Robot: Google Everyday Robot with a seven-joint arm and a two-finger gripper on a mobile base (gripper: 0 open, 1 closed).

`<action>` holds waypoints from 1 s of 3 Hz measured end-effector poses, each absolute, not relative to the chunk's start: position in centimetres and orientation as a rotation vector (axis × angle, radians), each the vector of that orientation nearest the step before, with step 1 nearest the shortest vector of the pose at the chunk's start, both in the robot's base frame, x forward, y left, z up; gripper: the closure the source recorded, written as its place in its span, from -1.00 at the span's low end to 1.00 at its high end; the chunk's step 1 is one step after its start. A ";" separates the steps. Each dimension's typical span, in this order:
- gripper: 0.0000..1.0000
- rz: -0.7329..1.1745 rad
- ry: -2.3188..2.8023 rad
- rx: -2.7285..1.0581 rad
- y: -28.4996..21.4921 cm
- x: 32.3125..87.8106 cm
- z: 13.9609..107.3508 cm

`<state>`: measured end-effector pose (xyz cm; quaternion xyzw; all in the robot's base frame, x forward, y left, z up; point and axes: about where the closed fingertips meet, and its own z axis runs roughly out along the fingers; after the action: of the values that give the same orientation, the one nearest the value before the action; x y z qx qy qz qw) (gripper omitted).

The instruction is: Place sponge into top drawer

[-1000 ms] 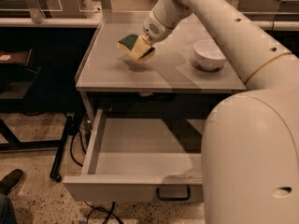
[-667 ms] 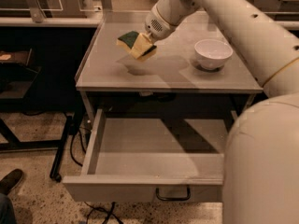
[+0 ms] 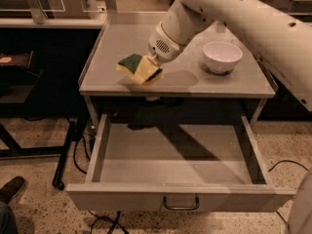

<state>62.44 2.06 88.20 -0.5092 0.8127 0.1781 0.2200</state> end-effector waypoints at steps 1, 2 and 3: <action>1.00 0.493 2.248 -1.408 2.1 62.5 88.2; 1.00 0.510 2.288 -1.375 0.9 59.2 88.3; 1.00 0.543 2.386 -1.309 -1.2 52.3 87.5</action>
Offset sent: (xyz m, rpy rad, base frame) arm -0.1222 -0.0454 0.0057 0.0053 0.1133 -0.1114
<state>52.28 -1.23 87.54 -0.4637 0.8455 0.1923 0.1821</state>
